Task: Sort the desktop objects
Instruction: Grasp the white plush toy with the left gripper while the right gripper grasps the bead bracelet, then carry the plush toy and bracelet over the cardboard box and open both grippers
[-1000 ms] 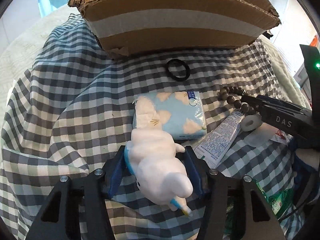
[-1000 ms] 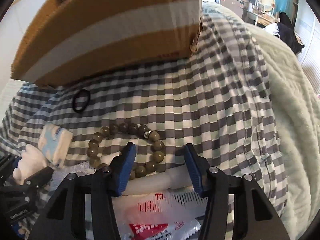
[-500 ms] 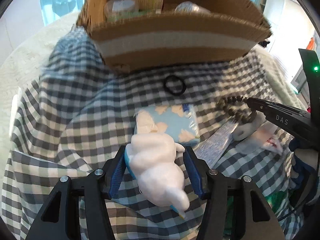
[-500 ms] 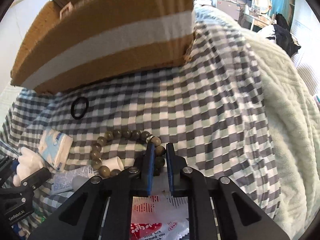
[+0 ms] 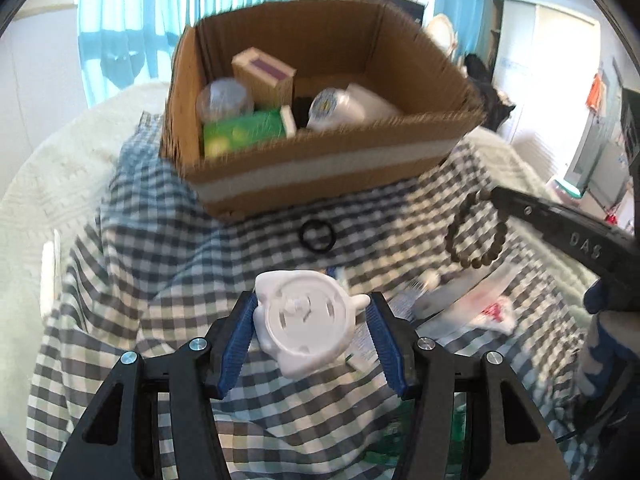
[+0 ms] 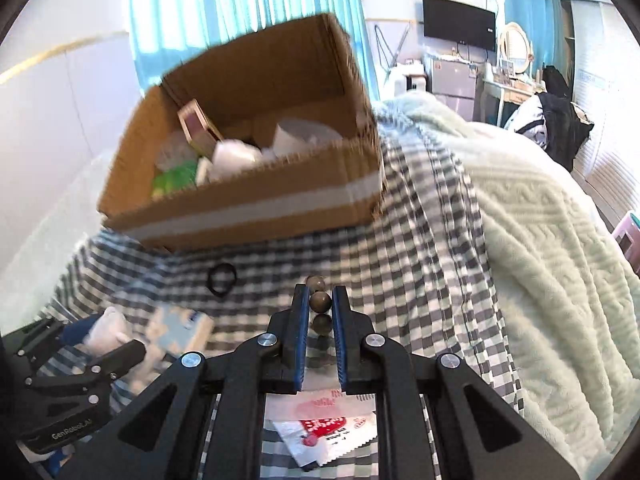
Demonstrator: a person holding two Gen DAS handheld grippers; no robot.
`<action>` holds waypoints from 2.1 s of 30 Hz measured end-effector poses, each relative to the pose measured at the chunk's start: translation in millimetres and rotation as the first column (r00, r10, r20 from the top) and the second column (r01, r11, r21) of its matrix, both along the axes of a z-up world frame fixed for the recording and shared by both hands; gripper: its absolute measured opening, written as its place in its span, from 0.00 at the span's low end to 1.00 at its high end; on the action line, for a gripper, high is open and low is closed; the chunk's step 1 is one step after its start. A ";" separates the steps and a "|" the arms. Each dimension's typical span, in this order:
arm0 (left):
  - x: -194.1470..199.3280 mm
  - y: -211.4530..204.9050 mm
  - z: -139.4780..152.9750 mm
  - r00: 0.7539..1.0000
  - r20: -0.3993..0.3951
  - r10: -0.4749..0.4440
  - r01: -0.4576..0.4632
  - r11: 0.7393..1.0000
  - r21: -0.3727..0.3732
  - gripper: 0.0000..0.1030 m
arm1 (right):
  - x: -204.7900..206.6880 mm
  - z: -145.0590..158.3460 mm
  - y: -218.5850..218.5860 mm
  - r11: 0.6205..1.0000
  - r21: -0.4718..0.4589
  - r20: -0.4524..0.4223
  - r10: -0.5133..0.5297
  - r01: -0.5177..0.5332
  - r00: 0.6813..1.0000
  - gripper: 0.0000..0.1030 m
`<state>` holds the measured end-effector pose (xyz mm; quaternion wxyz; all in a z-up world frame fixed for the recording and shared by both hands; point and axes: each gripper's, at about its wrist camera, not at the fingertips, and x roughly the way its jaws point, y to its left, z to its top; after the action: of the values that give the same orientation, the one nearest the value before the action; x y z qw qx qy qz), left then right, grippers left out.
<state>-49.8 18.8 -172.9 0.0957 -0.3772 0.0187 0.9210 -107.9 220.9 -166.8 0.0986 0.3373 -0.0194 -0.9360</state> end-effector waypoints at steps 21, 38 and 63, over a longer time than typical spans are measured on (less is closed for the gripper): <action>33.2 -7.4 89.7 0.972 -0.232 0.031 -0.025 0.999 0.027 0.56 | 66.6 85.1 -10.2 0.998 -0.027 -0.246 0.042 -0.050 0.968 0.10; 43.0 -20.9 146.0 0.937 -0.343 0.073 -0.055 0.996 0.064 0.56 | 121.3 154.4 -28.3 0.994 -0.027 -0.429 0.087 -0.109 0.899 0.10; -36.4 -25.8 193.4 0.907 -0.411 0.090 -0.086 0.996 0.028 0.56 | 56.4 213.0 -49.7 0.992 0.030 -0.506 0.123 -0.124 0.854 0.10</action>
<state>-86.2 -7.1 20.5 0.0499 -0.1748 0.0172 0.9832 -51.5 171.2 46.2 0.1606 0.0801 0.0273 -0.9834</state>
